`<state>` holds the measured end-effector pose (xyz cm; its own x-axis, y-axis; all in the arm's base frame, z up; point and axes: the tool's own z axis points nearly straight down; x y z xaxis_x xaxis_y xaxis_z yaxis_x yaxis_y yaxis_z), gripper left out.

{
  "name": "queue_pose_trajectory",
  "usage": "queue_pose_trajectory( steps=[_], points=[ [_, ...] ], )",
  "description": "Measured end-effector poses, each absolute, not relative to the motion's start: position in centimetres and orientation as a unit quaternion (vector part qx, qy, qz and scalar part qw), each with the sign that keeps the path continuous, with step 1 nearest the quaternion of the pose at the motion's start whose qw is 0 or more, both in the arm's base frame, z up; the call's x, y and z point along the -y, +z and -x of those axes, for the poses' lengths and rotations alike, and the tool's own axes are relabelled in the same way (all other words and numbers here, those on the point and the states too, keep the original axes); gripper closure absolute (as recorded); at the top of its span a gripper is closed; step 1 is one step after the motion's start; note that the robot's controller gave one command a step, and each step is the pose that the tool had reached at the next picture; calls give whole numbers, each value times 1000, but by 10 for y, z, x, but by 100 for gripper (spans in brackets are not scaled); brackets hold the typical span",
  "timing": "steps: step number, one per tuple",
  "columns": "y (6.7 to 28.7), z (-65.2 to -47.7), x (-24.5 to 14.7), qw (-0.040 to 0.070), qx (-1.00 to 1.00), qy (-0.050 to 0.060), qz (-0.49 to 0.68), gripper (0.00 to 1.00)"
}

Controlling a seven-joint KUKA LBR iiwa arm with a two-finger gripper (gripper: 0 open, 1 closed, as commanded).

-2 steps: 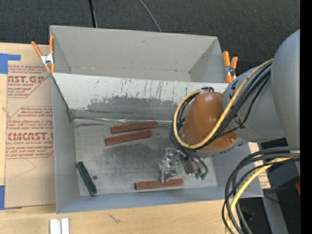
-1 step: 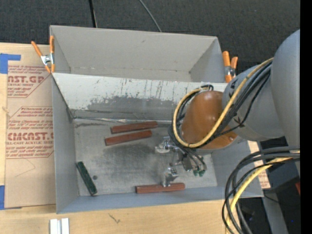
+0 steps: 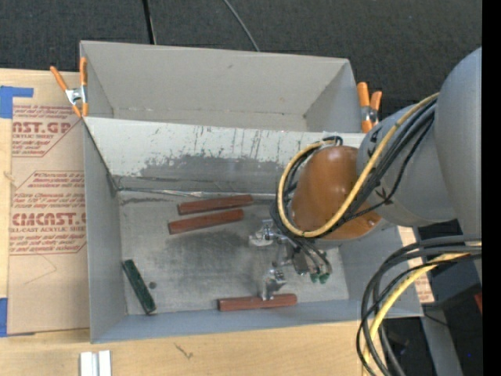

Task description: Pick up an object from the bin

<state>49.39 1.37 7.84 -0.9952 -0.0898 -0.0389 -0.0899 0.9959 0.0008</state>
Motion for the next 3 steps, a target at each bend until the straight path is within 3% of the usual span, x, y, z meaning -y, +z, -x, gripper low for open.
queue_pose_trajectory(
  steps=[1, 2, 3],
  points=[
    [102, -488, -14, 8, -997, 0, 77, 0],
    [114, -530, -24, 0, -998, 0, 68, 0],
    [130, -572, 2, 1, -997, 1, 72, 0]
  ],
)
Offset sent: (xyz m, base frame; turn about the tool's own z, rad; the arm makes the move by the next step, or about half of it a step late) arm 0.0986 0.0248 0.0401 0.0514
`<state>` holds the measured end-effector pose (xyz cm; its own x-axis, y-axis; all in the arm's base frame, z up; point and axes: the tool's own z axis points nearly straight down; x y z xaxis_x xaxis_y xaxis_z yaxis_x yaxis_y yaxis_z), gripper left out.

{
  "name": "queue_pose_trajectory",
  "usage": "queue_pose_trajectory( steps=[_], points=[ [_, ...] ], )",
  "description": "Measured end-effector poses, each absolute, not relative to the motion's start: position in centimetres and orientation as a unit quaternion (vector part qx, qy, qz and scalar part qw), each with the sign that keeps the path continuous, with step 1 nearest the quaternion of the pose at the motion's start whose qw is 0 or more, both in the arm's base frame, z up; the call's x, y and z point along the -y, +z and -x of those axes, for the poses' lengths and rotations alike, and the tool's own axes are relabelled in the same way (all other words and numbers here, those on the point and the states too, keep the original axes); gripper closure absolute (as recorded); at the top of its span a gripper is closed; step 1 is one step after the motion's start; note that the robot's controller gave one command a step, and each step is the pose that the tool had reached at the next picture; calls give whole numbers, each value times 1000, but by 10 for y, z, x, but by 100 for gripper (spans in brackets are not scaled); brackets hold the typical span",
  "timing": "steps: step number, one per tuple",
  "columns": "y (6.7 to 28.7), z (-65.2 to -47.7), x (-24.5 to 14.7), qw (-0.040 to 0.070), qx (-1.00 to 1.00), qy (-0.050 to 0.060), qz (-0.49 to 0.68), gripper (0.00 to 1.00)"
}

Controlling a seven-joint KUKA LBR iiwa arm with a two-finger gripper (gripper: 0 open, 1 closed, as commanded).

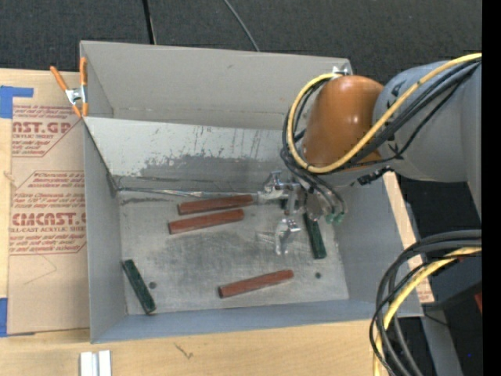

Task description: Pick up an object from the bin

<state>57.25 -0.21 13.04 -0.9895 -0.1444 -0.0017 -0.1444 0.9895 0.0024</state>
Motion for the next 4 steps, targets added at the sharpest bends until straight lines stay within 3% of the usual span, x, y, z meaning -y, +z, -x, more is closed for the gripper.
queue_pose_trajectory(
  steps=[1, 2, 3, 4],
  points=[
    [99, -533, -5, 3, -990, -1, 142, 0],
    [75, -485, 27, 9, -982, 0, 187, 100],
    [75, -485, 27, 9, -982, 0, 187, 100],
    [230, -510, 42, 2, -982, 0, 191, 100]
  ],
)
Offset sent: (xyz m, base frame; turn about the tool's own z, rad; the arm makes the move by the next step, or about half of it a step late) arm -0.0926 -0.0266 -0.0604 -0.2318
